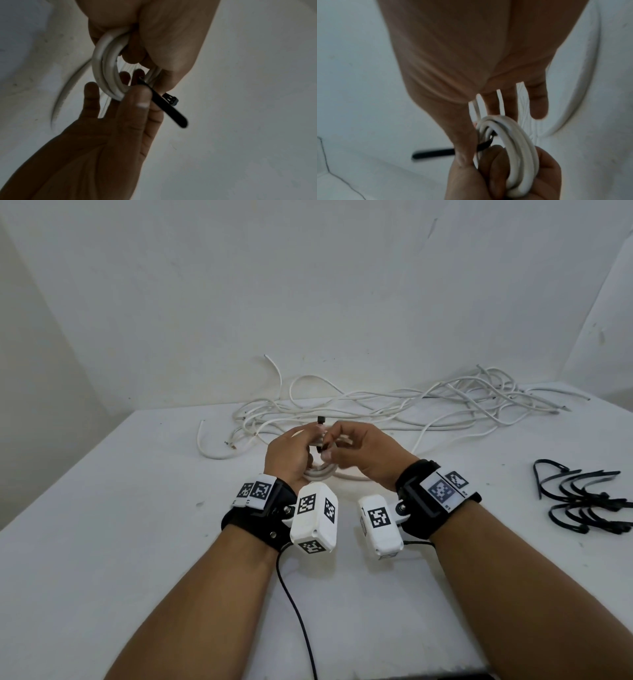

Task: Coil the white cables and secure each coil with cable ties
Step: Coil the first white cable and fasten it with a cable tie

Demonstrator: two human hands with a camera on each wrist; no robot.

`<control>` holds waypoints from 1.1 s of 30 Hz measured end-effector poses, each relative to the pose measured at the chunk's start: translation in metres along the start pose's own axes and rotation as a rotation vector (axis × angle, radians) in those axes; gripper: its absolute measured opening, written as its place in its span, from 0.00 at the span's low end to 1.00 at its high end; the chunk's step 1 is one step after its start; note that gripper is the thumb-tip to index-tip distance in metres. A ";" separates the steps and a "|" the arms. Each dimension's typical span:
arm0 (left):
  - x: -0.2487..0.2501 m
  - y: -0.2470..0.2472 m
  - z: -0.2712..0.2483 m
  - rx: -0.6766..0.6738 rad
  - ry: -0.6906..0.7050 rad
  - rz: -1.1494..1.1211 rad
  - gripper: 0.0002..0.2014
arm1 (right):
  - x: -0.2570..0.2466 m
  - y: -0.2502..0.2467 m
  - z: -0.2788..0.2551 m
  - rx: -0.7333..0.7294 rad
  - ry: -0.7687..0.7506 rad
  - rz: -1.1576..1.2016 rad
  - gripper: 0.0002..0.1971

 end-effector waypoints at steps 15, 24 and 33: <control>-0.002 0.011 -0.006 -0.047 0.100 0.077 0.06 | -0.010 -0.029 -0.003 0.267 -0.074 0.111 0.08; -0.002 -0.013 0.000 0.130 0.039 0.000 0.09 | -0.028 -0.018 -0.012 0.290 -0.116 0.261 0.12; 0.000 -0.010 -0.002 0.106 0.059 0.071 0.15 | -0.004 -0.020 -0.005 0.310 0.110 0.261 0.04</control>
Point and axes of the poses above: each hand's wrist, its own z-axis towards the middle knuckle, its own y-axis out of the palm, x = y × z, the point moved 9 cm from there along z, towards the middle knuckle, and after that the axes turned 6 degrees about y, right-handed, at the moved point
